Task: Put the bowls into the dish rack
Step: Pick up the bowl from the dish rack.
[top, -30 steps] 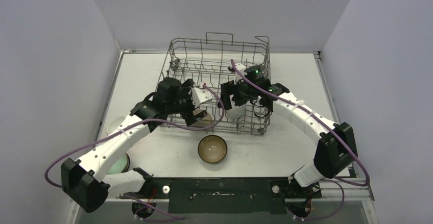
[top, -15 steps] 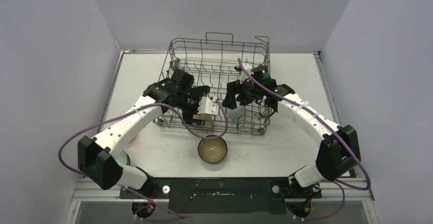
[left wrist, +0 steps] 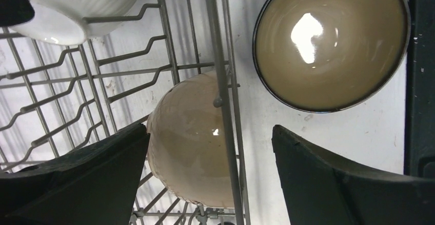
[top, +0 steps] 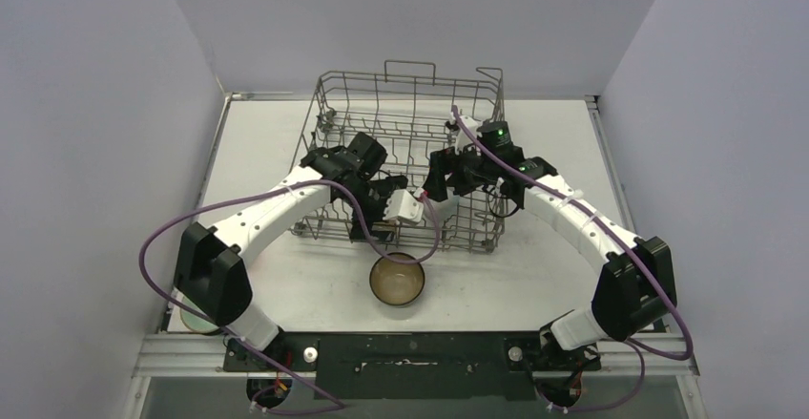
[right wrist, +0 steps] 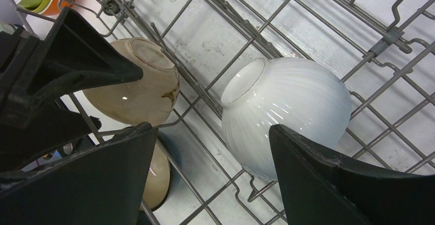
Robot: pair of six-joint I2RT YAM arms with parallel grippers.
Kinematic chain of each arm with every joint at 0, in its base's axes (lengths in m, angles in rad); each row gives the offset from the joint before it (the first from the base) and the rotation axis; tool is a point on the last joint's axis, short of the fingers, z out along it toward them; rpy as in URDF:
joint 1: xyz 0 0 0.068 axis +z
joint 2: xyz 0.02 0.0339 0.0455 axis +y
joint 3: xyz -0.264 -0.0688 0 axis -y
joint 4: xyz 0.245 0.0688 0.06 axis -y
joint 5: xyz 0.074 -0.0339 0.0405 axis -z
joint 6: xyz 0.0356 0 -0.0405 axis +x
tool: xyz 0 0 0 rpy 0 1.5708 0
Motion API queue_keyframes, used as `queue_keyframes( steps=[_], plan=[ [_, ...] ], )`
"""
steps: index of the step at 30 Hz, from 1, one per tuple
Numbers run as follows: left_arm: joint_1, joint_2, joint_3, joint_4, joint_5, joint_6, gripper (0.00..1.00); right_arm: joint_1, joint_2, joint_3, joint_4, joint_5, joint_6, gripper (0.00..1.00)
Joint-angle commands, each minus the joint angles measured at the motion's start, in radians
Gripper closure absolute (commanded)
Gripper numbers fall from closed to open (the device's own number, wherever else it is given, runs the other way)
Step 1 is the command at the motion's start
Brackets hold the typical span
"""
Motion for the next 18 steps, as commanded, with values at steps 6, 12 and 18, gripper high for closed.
queue_keyframes(
  steps=[6, 12, 18],
  plan=[
    [-0.051, -0.135, -0.168, 0.301, -0.268, -0.167, 0.29, -0.014, -0.053, -0.006, 0.058, -0.027, -0.007, 0.17],
    [-0.068, -0.238, -0.281, 0.496, -0.351, -0.249, 0.52, -0.018, -0.055, -0.005, 0.059, -0.034, -0.004, 0.17],
    [-0.088, -0.309, -0.303, 0.510, -0.348, -0.220, 0.70, -0.018, -0.057, -0.004, 0.063, -0.038, 0.005, 0.17]
  ],
)
